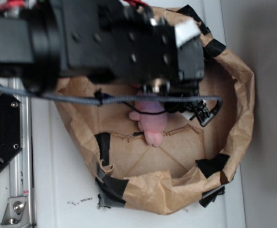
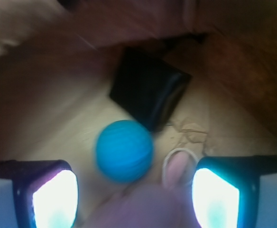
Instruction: Grab the black box.
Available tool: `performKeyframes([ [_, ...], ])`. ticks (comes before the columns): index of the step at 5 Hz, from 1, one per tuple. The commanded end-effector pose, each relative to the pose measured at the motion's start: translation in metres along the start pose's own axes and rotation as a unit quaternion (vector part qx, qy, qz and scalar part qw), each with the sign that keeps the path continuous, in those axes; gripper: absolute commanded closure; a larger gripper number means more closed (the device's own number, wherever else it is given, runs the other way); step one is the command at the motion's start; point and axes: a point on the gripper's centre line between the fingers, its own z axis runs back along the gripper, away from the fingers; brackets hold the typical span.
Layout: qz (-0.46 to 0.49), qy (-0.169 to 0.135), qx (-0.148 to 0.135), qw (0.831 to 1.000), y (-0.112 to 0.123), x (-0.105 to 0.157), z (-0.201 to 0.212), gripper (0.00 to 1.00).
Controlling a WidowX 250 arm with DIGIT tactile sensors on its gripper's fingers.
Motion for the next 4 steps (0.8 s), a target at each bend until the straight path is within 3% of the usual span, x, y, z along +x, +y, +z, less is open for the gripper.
performKeyframes([
  [1,0.029,-0.063,0.047,0.996,0.012,0.020,-0.015,0.00],
  [2,0.021,-0.055,0.015,0.998,0.022,0.044,-0.014,0.00],
  [3,0.020,-0.054,-0.006,0.998,0.030,0.049,-0.004,0.00],
  [4,0.022,-0.073,-0.033,0.997,0.040,0.037,0.019,0.00],
])
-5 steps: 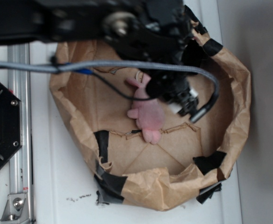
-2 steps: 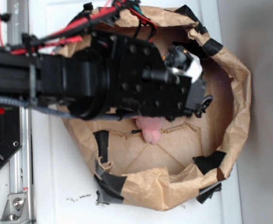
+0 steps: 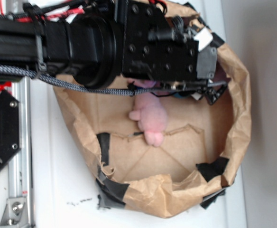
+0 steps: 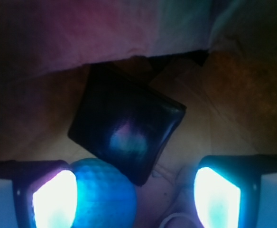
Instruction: Grab the black box.
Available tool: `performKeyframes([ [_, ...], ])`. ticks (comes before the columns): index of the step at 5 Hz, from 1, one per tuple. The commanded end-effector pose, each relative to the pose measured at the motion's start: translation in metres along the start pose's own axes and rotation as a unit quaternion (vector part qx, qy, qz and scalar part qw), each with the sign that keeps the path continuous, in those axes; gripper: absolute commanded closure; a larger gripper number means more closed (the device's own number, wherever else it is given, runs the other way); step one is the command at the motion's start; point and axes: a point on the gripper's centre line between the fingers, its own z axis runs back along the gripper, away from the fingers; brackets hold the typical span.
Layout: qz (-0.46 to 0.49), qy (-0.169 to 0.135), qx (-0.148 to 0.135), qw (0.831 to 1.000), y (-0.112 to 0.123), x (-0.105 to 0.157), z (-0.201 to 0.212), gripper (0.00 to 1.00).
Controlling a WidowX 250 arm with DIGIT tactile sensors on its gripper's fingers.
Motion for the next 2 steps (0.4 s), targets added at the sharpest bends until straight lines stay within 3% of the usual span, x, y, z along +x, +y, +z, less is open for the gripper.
performKeyframes([
  [1,0.019,-0.049,-0.042,0.998,0.0332,0.0065,0.0442,0.00],
  [2,0.025,-0.057,-0.027,0.998,0.0312,0.0116,0.0415,0.00],
])
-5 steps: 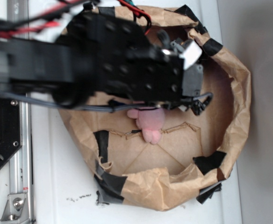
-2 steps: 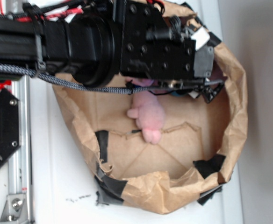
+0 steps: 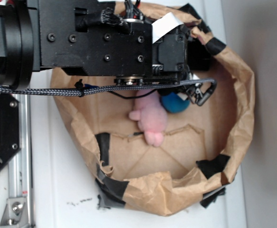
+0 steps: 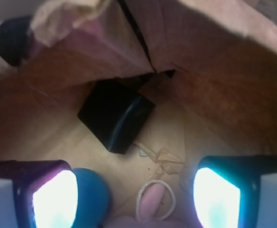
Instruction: Grab the black box.
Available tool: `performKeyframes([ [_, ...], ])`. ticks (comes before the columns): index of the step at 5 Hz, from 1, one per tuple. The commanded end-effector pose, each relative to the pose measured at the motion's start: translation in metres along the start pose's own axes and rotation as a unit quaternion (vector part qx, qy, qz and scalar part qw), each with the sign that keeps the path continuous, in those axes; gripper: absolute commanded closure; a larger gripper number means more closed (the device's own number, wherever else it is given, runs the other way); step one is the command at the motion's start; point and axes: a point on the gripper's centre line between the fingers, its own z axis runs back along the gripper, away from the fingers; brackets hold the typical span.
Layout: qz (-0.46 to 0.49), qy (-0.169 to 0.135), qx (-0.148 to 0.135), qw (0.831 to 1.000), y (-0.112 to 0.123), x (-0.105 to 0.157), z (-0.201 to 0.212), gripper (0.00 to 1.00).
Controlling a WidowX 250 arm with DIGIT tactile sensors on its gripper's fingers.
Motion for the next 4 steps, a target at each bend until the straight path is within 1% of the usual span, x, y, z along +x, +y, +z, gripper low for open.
performKeyframes([
  [1,0.025,-0.029,0.010,0.999,0.016,0.035,-0.007,0.00],
  [2,0.018,-0.027,0.020,0.999,0.012,0.052,-0.024,0.00],
  [3,-0.004,0.025,0.029,0.999,0.003,0.062,-0.064,0.00],
  [4,-0.027,0.079,0.047,0.995,0.003,0.051,-0.085,0.00],
])
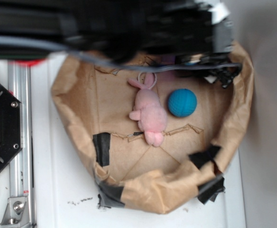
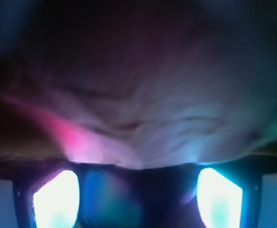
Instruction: Grab the black box.
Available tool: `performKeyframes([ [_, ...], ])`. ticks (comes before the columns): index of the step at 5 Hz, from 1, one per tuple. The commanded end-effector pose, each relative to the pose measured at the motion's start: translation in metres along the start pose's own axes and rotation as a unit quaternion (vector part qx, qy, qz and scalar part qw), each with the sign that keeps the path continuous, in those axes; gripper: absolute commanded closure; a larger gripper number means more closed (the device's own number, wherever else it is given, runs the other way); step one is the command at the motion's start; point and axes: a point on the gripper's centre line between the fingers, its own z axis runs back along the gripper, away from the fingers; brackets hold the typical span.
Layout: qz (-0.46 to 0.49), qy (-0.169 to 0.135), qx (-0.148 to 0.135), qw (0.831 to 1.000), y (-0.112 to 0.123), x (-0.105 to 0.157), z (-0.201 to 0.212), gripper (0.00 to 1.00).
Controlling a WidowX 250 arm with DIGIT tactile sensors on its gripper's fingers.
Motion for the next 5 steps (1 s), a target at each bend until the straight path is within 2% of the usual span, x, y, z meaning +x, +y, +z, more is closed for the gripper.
performKeyframes([
  [1,0.010,0.049,-0.001,0.999,0.019,-0.003,-0.019,1.00],
  [3,-0.019,0.009,-0.029,0.999,0.023,-0.020,0.030,1.00],
  [5,-0.107,-0.002,-0.056,0.993,0.019,-0.043,0.062,1.00],
])
